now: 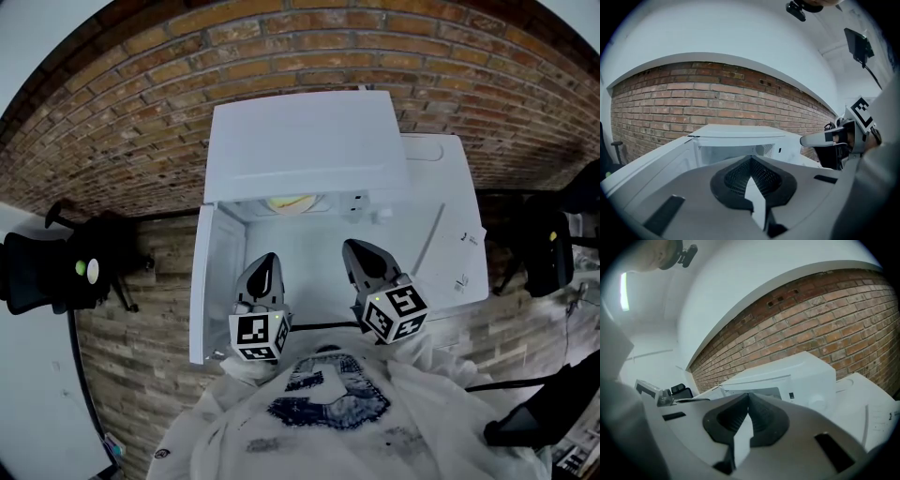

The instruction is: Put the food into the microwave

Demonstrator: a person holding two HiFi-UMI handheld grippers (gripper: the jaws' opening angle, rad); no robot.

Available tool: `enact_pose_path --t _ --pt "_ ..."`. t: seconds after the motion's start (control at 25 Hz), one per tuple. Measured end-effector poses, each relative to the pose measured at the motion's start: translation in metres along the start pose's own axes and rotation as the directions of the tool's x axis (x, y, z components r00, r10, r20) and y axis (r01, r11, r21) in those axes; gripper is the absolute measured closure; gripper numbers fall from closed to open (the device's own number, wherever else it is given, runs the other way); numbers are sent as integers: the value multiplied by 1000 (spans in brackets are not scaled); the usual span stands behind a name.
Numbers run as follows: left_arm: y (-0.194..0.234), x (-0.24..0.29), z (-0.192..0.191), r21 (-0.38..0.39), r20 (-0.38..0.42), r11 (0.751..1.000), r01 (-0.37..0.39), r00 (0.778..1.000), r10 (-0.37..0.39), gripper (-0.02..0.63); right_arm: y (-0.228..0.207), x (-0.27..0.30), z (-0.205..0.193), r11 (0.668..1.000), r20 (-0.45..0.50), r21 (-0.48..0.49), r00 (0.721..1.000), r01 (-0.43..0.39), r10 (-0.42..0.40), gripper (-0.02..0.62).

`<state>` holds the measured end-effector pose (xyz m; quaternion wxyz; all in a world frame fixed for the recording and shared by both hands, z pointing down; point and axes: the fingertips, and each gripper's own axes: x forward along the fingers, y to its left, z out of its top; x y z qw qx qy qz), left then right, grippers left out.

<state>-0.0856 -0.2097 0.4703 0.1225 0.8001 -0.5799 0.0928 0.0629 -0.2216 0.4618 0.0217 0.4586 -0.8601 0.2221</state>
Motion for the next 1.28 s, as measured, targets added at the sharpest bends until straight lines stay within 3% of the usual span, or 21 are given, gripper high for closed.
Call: enact_pose_path --t 1.28 --pt "-15 -4 4 8 9 1000 2 1000 -2 598 -1 -11 -1 999 2 -46 1000 0 0 581"
